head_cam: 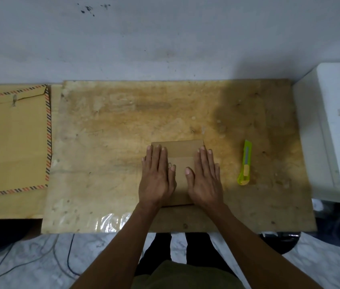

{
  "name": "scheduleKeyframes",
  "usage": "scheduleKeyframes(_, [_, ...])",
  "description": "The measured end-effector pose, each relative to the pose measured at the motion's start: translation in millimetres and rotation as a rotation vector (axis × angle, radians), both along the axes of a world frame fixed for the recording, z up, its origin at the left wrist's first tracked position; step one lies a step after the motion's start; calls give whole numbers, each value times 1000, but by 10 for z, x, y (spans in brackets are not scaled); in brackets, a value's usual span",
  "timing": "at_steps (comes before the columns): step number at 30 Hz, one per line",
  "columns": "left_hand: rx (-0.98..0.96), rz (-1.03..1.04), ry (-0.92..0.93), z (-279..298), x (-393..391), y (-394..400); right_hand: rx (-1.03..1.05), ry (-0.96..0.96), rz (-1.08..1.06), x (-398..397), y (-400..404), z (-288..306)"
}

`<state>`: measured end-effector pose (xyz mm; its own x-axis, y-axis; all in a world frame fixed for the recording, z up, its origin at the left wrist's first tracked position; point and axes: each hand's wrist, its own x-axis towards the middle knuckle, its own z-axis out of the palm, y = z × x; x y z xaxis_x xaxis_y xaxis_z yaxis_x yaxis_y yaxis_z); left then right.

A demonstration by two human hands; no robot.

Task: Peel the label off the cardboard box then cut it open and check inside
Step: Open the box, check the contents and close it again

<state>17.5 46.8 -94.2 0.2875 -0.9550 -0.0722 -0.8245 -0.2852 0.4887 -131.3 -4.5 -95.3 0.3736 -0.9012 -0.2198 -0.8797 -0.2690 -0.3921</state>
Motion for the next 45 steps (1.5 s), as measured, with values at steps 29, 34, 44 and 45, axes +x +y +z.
scheduleKeyframes(29, [230, -13, -223, -148, -89, -71, -73, 168, 5, -11, -30, -122])
scheduleKeyframes(34, [224, 84, -24, -48, -46, -96, -60, 9, -159, -23, -65, -89])
scheduleKeyframes(44, [54, 227, 270, 103, -72, -128, 6, -262, -267, 31, -97, 56])
scheduleKeyframes(45, [27, 243, 297, 137, -74, -128, 18, -277, -281, 29, -105, 93])
